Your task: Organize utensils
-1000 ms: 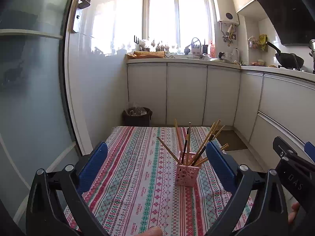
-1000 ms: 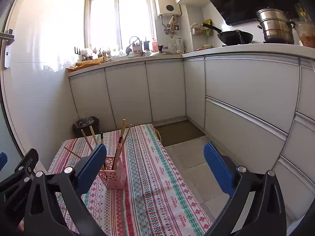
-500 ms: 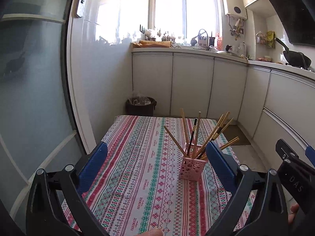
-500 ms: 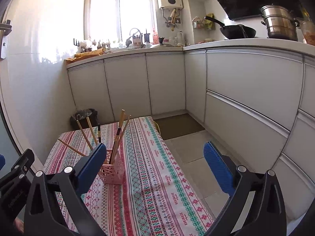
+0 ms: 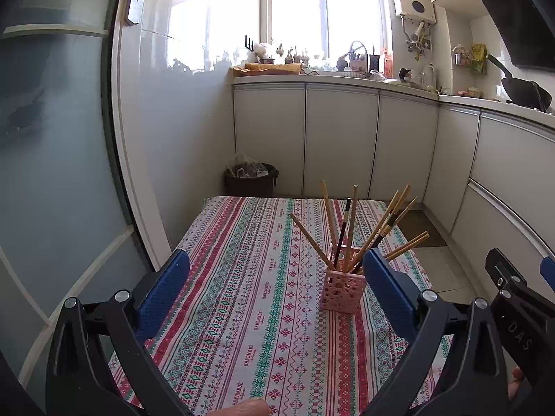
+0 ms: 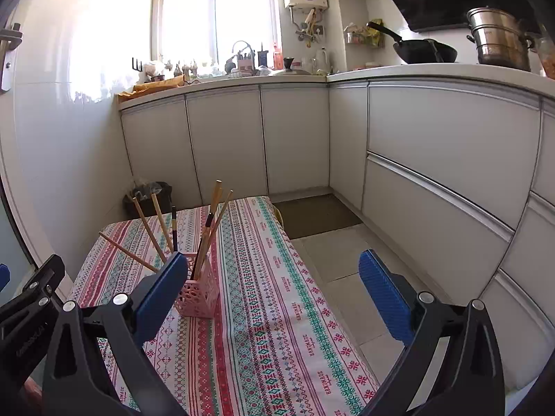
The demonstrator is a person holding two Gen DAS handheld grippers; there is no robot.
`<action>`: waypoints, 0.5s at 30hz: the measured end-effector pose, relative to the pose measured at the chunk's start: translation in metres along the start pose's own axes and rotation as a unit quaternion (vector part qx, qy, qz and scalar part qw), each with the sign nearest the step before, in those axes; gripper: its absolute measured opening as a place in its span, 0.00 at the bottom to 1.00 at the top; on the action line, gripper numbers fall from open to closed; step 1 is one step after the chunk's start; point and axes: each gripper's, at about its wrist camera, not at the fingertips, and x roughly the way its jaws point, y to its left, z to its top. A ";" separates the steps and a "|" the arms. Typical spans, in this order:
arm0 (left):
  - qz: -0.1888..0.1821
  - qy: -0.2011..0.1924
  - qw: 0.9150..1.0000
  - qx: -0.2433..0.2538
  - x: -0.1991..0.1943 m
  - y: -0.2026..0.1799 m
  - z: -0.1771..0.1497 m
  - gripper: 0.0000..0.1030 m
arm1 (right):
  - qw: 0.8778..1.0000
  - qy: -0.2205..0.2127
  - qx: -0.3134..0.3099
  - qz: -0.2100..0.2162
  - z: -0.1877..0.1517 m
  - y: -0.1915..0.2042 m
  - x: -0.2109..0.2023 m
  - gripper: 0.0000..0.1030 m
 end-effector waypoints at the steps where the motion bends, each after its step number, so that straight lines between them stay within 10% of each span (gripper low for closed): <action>1: 0.008 0.001 1.000 0.001 0.000 -0.001 -0.001 0.93 | 1.000 0.001 0.000 0.000 0.001 0.000 0.001 0.93; 15: 0.012 0.008 1.000 0.005 0.000 -0.003 -0.001 0.93 | 1.000 0.005 0.003 0.003 -0.001 0.000 0.001 0.93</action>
